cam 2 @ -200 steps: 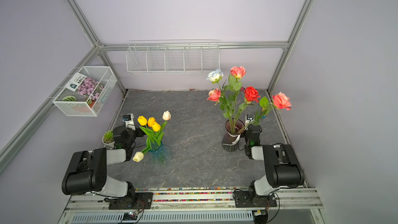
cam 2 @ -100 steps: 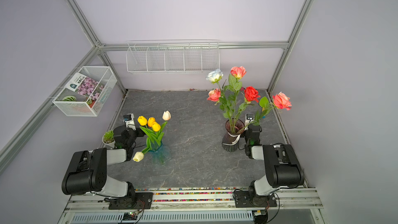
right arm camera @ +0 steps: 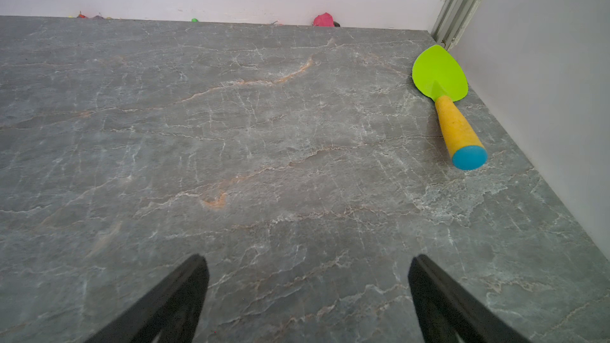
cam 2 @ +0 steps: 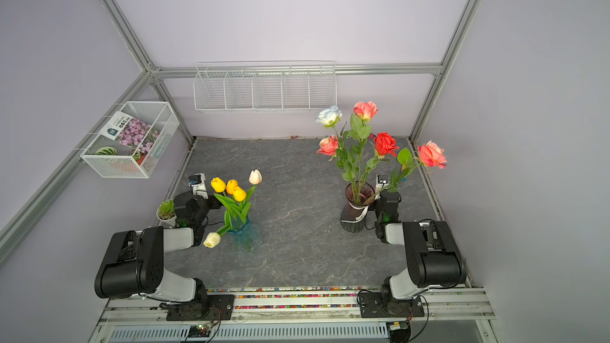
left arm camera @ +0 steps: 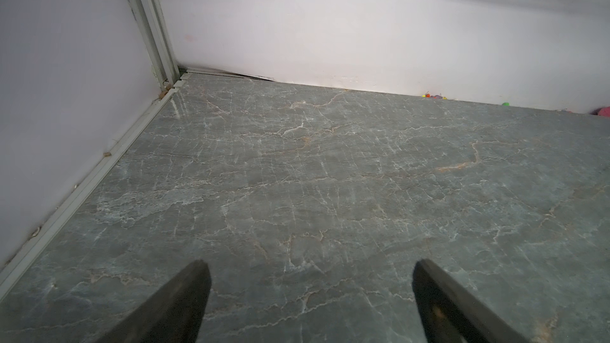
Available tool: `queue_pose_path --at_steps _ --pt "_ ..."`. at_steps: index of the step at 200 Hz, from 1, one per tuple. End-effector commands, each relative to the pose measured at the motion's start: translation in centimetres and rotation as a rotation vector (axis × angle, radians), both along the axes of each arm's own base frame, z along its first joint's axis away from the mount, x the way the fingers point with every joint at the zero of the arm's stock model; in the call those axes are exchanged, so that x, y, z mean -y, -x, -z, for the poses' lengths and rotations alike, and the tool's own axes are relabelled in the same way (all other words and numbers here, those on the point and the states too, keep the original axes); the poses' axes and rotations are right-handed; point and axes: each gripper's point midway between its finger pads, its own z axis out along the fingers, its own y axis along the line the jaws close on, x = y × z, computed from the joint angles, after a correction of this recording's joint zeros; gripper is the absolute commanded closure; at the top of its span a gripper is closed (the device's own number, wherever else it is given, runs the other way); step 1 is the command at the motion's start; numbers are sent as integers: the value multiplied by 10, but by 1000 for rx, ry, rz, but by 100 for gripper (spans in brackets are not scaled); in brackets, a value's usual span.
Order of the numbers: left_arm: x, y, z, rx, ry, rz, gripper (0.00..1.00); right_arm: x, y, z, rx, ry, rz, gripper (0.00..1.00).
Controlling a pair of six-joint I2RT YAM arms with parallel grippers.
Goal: Arrange the flowers in different vases according to their variety
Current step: Reset both arms
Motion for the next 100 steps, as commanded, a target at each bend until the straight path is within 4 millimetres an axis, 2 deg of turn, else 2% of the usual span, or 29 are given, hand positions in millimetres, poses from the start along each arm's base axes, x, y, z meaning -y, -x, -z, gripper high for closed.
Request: queue_pose_path --at_steps 1,16,41,58,71,100 --pt "0 -6 -7 16 -8 -2 0 -3 -5 -12 30 -3 -12 1" --pt "0 -4 -8 22 -9 -1 0 -2 -5 -13 38 -2 -7 1" --pt "-8 10 -33 70 5 -63 0 0 8 -37 133 1 5 1" --pt "-7 23 -44 138 -3 -63 0 3 15 -43 127 -5 21 1" --pt "-10 25 -43 144 1 -81 0 2 14 -42 132 -5 21 1" --pt "-10 15 -29 104 2 -73 0 2 5 -28 84 -9 21 1"
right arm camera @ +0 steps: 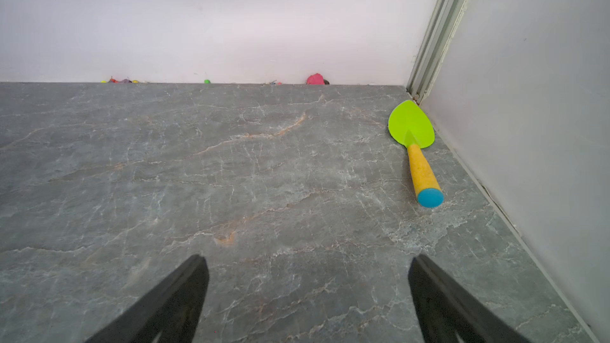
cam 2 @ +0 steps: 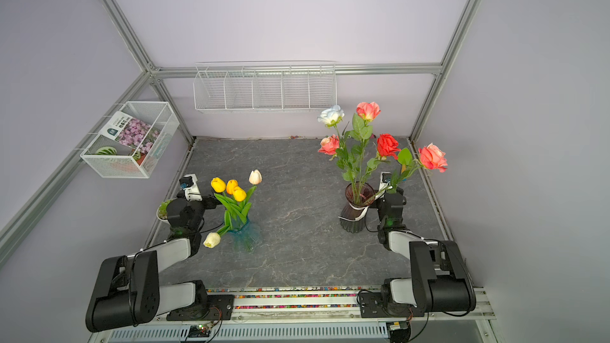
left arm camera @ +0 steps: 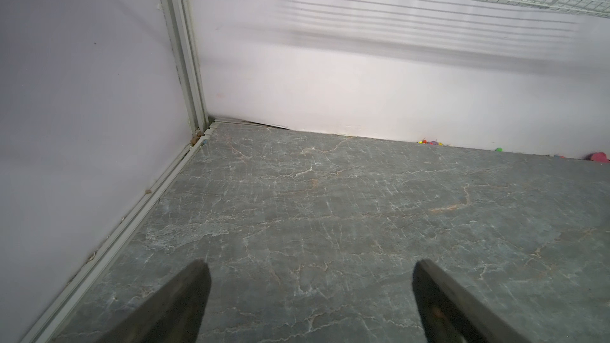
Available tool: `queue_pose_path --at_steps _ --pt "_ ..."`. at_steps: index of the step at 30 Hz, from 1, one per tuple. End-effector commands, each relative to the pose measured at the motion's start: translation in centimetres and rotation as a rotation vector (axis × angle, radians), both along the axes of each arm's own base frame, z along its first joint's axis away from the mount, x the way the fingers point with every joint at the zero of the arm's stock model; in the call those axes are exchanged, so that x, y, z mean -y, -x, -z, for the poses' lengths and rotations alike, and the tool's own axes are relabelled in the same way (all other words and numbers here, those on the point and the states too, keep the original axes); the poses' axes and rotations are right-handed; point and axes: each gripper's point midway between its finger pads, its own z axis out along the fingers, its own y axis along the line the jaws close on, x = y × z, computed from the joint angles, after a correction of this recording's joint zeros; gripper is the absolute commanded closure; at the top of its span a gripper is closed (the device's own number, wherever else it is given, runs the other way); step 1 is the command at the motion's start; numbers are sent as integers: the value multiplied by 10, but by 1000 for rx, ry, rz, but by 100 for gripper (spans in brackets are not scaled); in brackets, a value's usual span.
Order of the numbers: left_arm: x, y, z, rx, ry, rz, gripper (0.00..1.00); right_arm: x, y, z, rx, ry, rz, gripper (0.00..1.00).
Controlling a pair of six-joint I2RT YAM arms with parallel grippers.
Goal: Arrange the flowers in different vases according to their variety
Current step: Reset both arms
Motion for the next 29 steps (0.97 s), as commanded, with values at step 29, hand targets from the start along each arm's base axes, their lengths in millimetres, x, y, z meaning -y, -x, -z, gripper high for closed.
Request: queue_pose_path --at_steps 29 --pt "3 -24 39 -115 0 16 0 -8 -14 30 -100 -2 -38 1"
